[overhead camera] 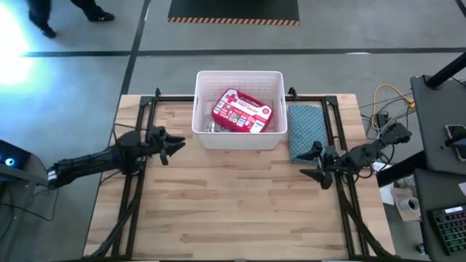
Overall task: Pick & place medical supplies in basket/bin
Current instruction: Return to Home Position
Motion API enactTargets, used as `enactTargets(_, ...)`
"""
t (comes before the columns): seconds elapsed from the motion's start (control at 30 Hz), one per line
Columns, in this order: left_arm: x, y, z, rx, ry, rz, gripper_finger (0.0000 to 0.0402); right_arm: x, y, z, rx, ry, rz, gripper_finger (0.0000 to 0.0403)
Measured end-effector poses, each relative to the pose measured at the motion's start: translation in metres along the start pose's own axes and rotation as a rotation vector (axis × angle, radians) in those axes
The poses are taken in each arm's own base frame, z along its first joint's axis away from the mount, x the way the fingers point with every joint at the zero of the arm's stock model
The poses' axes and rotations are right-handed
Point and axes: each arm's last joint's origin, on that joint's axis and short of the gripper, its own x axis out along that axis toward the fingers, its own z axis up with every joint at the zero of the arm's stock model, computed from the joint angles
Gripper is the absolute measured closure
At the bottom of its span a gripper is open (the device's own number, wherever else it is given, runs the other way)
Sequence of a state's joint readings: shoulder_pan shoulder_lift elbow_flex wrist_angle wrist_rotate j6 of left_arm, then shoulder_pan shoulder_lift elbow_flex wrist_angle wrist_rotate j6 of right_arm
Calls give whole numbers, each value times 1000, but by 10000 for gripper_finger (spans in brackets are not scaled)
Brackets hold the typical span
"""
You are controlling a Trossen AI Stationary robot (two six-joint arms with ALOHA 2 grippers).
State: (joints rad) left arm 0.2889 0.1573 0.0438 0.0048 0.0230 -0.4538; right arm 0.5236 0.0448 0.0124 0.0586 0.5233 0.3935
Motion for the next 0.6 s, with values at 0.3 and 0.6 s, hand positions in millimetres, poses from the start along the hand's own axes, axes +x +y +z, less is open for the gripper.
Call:
enactTargets(0.3,8,5,-9,-3,113,54,281,1,0,-1,-6,9,-4,100)
enactTargets(0.6,14,9,-18,-6,210,102,281,1,0,-1,-8,12,-5,93)
